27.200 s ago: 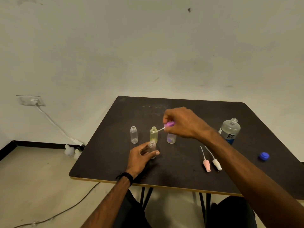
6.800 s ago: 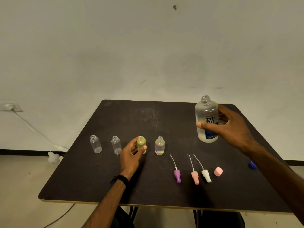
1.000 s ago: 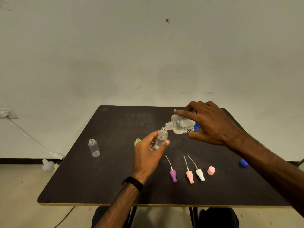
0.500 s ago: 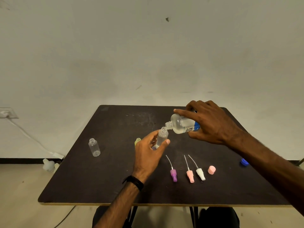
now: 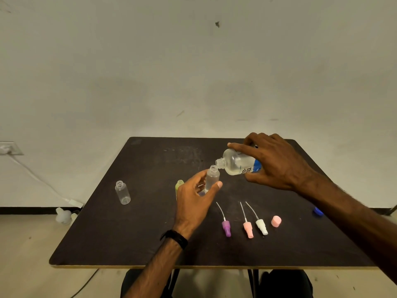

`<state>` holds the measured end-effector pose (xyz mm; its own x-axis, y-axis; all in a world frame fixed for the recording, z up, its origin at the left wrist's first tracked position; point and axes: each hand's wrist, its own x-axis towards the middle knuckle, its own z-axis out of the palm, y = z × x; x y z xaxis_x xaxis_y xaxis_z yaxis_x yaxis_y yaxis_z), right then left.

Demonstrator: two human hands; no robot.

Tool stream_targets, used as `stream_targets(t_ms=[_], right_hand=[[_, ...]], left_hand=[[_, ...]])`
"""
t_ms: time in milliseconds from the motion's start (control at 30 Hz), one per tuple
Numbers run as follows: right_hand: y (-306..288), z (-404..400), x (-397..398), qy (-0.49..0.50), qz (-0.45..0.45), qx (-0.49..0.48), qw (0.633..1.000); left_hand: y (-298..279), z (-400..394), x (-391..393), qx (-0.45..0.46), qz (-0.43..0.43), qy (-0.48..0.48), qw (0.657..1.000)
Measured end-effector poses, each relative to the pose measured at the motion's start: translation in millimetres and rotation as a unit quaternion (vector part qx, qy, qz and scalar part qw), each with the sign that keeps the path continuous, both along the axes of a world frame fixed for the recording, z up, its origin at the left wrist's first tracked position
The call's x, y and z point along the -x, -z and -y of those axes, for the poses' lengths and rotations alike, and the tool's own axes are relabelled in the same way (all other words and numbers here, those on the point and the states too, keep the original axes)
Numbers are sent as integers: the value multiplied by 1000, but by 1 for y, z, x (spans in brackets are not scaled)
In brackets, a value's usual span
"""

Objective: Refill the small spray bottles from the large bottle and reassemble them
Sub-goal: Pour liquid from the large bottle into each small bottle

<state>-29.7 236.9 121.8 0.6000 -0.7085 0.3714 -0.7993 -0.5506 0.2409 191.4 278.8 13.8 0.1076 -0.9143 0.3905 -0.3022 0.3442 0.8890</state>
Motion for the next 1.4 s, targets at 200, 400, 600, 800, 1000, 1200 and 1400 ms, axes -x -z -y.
stream_targets(t_ms=[200,400,600,800,1000,1200,1400], right_hand=[[9,-2,-1,2,68,-42,997],[19,-3,-6,4,249,-144,958],[20,-4,-1,18,409,-217,886],[28,6,9,60,465,-220,856],[34,11,13,76,477,-225,846],[36,11,15,79,490,-231,837],[38,12,16,79,492,-234,834]], left_hand=[[-4,-2,-1,2,-44,11,999],[-9,-3,-8,17,-50,3,999],[8,-5,-55,5,-44,-58,997],[39,6,-112,-87,-62,-124,987],[64,27,-129,-151,-90,-123,977],[77,38,-131,-184,-94,-87,975],[77,38,-130,-195,-104,-79,972]])
